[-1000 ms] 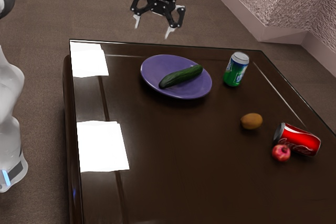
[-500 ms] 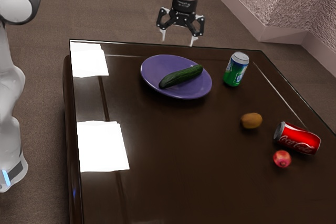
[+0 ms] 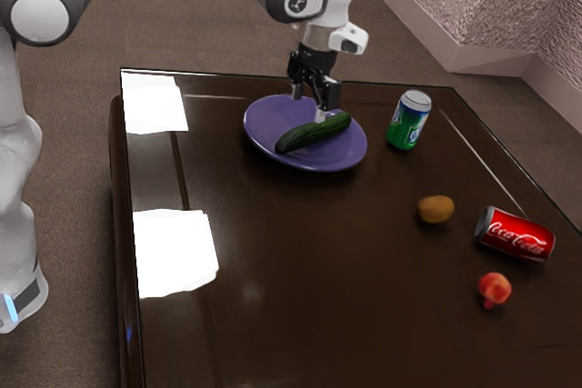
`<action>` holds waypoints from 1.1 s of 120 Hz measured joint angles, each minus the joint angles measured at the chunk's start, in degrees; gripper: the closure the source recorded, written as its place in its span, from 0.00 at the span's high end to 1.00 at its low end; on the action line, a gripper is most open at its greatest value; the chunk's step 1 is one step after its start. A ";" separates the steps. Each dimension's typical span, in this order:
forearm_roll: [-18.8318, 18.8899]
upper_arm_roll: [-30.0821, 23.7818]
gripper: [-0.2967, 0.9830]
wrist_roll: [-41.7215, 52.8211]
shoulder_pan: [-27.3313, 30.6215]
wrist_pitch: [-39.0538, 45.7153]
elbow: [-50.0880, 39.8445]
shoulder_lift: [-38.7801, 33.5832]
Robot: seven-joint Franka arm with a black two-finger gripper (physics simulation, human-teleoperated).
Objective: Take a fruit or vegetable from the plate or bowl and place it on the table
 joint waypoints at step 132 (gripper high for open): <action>-18.61 -0.62 0.77 15.40 11.11 12.43 2.55 13.14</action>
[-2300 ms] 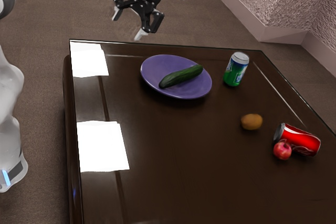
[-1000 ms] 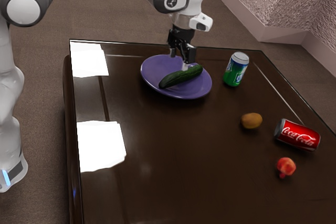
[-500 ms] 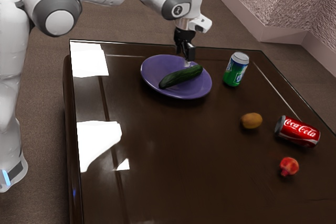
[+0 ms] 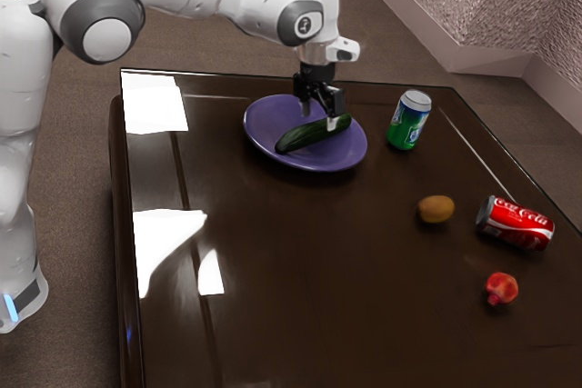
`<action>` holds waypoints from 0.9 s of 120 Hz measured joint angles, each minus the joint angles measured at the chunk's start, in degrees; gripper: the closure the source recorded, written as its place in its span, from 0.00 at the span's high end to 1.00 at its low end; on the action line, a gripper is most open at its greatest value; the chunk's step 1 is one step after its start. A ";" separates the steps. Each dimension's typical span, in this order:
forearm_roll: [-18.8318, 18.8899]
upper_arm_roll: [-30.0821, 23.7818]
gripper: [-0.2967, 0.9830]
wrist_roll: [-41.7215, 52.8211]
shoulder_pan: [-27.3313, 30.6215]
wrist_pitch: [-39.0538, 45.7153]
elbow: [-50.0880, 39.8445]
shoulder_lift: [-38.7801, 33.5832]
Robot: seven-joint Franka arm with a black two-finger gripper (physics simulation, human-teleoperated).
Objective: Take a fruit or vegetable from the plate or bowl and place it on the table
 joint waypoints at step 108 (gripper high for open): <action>0.10 -0.29 0.45 -8.26 -0.06 2.38 -1.73 2.26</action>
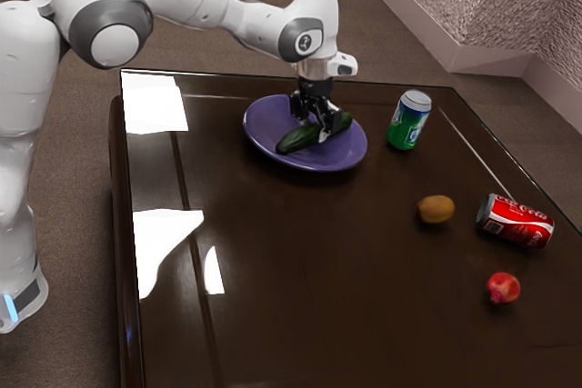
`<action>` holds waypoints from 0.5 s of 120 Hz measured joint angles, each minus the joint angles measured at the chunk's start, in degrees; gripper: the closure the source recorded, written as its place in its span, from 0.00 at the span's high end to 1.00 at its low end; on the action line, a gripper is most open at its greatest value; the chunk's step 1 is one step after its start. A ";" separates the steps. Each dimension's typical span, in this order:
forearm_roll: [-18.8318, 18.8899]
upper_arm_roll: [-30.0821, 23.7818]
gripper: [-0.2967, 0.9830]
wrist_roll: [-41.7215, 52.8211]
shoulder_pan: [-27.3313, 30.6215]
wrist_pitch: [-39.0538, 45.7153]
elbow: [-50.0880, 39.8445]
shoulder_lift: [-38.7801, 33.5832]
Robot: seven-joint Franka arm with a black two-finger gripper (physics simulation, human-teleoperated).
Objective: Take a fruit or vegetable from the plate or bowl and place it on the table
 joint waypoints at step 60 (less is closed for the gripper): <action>10.92 -8.33 0.38 -9.37 -0.73 -2.64 -2.49 -24.17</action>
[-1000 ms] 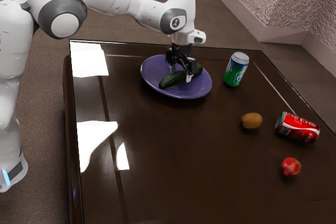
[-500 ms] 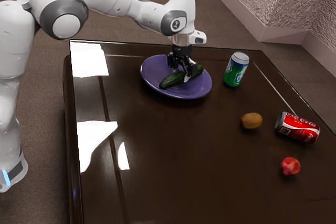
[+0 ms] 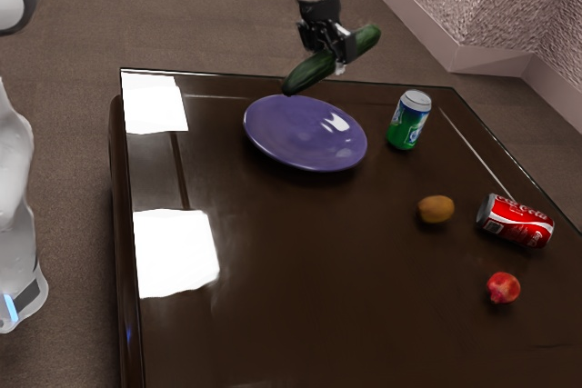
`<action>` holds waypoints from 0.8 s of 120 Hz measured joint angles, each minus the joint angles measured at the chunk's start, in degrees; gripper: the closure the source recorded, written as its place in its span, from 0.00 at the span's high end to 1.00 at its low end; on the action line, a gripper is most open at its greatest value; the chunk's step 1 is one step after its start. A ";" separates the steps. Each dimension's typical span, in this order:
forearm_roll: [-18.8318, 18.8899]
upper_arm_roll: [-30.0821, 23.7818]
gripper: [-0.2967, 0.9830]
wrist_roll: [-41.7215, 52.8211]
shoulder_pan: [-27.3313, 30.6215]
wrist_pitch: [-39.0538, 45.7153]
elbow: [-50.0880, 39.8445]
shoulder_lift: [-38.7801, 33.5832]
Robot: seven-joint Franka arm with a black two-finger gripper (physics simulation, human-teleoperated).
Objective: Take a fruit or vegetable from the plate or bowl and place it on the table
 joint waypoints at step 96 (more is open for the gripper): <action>1.55 -9.70 0.73 -35.67 -5.16 -6.06 2.91 -0.61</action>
